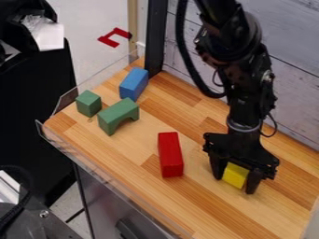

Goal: Put down the yellow cube and from top of the red rectangle

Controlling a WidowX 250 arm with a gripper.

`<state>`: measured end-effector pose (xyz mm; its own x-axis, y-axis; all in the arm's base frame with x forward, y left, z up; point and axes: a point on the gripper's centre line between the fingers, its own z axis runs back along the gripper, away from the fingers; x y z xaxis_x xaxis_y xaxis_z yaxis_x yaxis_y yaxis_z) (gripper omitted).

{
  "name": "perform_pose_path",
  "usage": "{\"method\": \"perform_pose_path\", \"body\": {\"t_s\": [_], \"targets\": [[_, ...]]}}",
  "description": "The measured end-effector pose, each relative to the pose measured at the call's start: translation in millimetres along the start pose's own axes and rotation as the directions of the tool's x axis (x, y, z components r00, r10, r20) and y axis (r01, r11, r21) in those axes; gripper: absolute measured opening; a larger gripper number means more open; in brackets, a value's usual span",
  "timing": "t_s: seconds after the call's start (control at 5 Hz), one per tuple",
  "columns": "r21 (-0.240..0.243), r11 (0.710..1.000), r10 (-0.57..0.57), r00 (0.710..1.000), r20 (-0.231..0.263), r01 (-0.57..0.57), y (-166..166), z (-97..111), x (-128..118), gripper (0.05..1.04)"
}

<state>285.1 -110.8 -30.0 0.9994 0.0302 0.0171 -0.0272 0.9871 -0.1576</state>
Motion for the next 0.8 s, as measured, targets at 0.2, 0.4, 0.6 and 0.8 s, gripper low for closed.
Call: {"method": "perform_pose_path", "body": {"t_s": [0.2, 0.4, 0.6, 0.8], "targets": [[0.025, 0.999, 0.025, 1.000, -0.002, -0.025, 6.1, 3.2, -5.3, 0.996], [0.051, 0.997, 0.054, 0.998, 0.033, -0.056, 8.4, 21.3, -5.9, 0.996], [0.095, 0.991, 0.083, 0.986, 0.145, -0.097, 8.8, 71.7, -2.2, 0.997], [0.158, 0.981, 0.091, 0.986, 0.136, -0.112, 15.6, 87.7, -9.1, 0.997]]}}
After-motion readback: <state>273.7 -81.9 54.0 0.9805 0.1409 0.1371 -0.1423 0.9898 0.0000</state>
